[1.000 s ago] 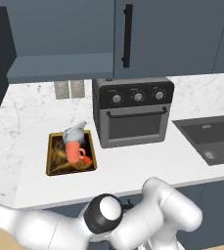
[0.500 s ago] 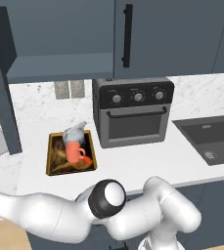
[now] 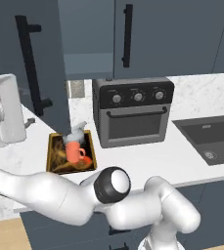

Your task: Pick the kettle from the counter and place it on the tray. Then pick the mug from the cabinet and place it on the tray. Then close the cabinet doors.

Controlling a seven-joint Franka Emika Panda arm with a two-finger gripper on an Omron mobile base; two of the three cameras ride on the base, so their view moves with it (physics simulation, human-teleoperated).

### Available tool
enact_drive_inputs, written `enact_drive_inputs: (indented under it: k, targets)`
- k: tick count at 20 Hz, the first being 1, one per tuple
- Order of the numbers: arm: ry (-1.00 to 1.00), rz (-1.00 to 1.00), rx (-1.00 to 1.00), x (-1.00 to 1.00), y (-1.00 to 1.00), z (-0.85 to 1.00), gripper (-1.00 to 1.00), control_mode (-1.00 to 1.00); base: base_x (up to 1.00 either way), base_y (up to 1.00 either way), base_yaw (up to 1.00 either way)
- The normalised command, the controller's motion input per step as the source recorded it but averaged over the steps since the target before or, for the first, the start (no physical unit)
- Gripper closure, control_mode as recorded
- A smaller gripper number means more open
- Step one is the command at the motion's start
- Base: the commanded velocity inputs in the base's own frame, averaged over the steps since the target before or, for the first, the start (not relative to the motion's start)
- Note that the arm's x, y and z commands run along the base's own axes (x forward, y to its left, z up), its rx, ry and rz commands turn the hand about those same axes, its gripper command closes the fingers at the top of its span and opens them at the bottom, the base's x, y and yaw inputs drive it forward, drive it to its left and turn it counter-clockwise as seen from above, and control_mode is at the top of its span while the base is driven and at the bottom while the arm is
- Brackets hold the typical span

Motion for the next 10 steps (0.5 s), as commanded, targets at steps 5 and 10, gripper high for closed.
enact_drive_inputs:
  k: [5, 10]
  targets:
    - [0.04, 0.05, 0.11, 0.45, -1.0, 0.0, -1.0, -1.0, 0.0, 0.0, 0.0]
    - [0.0, 0.12, 0.11, 0.4, -1.0, 0.0, -1.0, -1.0, 0.0, 0.0, 0.0]
